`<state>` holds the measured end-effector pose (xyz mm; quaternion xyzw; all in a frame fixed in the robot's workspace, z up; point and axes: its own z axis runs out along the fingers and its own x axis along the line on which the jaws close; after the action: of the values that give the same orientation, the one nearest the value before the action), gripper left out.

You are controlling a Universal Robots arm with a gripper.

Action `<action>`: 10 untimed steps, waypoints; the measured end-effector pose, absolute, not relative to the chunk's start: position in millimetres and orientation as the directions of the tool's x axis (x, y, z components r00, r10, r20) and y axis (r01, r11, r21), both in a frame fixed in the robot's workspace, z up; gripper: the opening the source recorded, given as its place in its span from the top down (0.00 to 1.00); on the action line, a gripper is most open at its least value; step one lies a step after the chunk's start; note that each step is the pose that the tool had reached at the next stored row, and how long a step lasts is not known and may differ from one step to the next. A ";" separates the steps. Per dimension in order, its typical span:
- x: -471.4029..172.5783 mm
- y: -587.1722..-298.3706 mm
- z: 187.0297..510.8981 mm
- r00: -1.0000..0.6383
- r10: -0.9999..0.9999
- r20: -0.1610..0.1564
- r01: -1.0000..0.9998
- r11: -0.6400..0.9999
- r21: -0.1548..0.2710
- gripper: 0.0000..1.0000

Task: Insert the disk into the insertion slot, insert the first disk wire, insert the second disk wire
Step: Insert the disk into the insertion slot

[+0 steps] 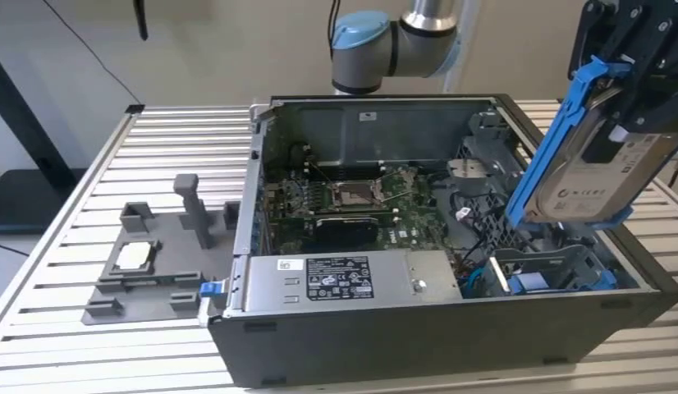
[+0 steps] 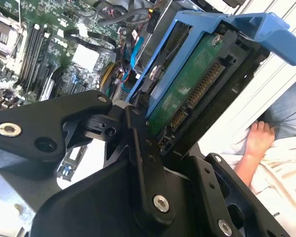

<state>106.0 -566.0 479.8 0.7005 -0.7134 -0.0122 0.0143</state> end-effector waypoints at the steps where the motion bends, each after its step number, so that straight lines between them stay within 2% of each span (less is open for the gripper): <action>1: 106.0 -566.0 478.8 -0.018 -1.000 0.003 -0.999 0.018 0.038 0.68; 10: 106.0 -566.0 467.3 -0.018 -1.000 0.003 -0.999 0.018 0.037 0.68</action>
<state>106.0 -566.0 467.3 0.7005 -0.7134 -0.0122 0.0143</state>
